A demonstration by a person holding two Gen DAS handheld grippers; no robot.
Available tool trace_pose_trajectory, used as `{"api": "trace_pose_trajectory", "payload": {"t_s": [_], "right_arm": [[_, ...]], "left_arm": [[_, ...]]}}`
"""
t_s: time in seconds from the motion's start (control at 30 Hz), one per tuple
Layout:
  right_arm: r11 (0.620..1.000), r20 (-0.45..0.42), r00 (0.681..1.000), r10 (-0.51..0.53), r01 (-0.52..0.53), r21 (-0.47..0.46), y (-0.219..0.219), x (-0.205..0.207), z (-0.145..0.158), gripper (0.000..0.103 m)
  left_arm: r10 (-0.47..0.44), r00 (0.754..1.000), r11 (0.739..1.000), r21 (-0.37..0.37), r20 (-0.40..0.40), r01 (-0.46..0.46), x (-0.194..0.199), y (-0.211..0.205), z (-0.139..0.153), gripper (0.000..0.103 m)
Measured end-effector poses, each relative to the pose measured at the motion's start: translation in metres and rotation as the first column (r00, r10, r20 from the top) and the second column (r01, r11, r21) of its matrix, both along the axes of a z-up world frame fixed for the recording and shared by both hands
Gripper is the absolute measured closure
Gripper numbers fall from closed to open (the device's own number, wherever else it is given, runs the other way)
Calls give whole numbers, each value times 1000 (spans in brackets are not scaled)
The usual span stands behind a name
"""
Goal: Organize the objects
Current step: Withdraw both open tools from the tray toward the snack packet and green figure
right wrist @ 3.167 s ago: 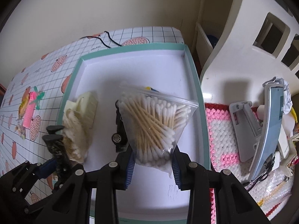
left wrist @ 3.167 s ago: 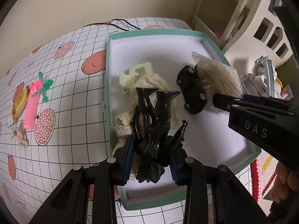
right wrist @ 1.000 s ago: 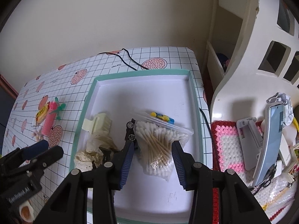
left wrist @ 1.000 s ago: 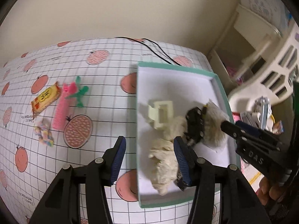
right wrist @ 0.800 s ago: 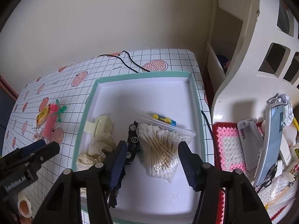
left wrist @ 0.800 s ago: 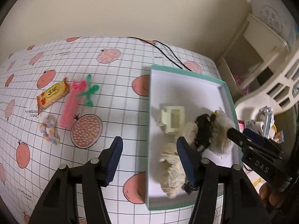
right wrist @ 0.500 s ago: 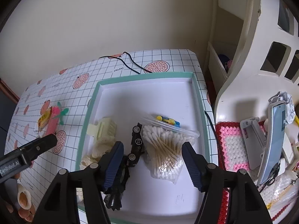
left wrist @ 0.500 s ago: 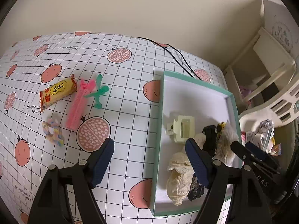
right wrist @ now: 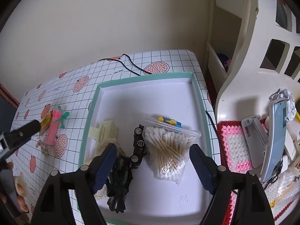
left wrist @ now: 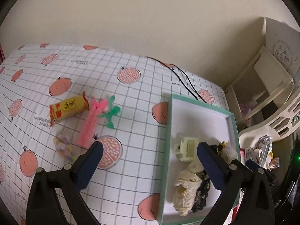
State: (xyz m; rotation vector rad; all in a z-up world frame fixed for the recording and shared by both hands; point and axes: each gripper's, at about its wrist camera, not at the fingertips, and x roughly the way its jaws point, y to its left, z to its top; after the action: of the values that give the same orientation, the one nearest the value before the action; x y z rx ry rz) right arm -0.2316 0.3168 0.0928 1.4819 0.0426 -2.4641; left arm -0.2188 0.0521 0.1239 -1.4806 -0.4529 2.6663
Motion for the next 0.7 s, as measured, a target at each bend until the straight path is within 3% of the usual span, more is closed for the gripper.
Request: {"api": "trace_pose_trajectory", "payload": {"t_s": [0.27,0.7], "right_arm": [[1000,-5,1000,1,-1,2,-8,-2,-4,0],[1000,-61,998,19,-19,1,-29,-3,-2,0]], "left_arm": [[43,998,999,-9,-35,-43,-6,-25,1,0],[104,989,994,-14,-102,-106,-20,-80,8,0]]}}
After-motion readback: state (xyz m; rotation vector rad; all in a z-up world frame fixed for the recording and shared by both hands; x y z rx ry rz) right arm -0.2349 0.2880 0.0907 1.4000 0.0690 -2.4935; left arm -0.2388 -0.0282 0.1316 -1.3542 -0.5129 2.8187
